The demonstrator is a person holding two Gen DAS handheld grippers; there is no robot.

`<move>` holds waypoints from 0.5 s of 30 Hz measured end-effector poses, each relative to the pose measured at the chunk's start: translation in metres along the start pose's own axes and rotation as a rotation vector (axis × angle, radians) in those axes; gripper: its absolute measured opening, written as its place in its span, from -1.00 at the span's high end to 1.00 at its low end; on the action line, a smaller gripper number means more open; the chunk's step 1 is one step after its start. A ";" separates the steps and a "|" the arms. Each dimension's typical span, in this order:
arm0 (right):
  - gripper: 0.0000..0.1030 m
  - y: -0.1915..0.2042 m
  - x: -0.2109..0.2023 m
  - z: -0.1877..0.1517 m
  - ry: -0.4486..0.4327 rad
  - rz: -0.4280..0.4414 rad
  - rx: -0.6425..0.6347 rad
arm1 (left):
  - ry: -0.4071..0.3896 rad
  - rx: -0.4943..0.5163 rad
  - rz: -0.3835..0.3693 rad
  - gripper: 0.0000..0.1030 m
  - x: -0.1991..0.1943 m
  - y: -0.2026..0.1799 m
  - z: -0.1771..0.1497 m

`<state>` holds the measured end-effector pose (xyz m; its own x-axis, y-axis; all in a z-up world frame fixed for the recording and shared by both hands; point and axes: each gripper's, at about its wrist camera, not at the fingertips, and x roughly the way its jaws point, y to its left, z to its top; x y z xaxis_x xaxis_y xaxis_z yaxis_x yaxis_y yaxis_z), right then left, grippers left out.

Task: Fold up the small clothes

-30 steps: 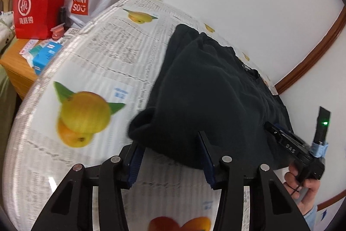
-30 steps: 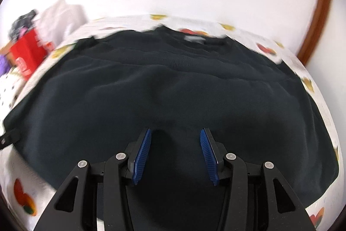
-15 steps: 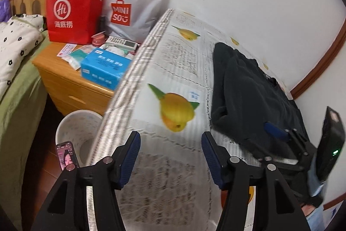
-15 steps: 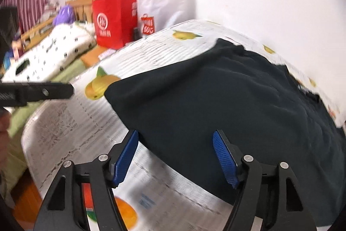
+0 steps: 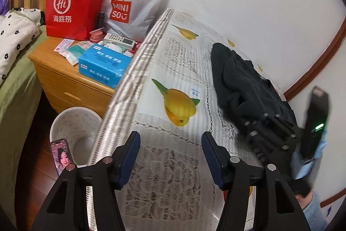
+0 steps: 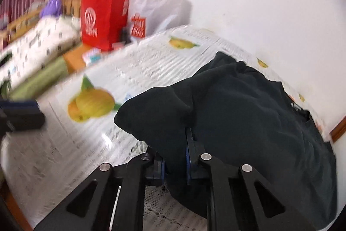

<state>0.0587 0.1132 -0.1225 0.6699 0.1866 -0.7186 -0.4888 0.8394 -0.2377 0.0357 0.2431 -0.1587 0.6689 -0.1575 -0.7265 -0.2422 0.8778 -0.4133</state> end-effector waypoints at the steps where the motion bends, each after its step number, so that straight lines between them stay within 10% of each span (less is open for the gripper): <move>1: 0.77 -0.010 -0.011 0.002 -0.030 0.024 0.050 | 0.000 0.011 0.000 -0.09 0.001 -0.004 -0.001; 15: 0.78 -0.159 -0.093 -0.041 -0.261 0.132 0.640 | 0.072 0.190 -0.091 -0.09 0.040 -0.087 -0.008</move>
<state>0.0515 -0.0585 -0.0448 0.7792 0.3566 -0.5154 -0.2039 0.9218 0.3296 0.0777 0.1574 -0.1559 0.6287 -0.2654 -0.7310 -0.0422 0.9270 -0.3728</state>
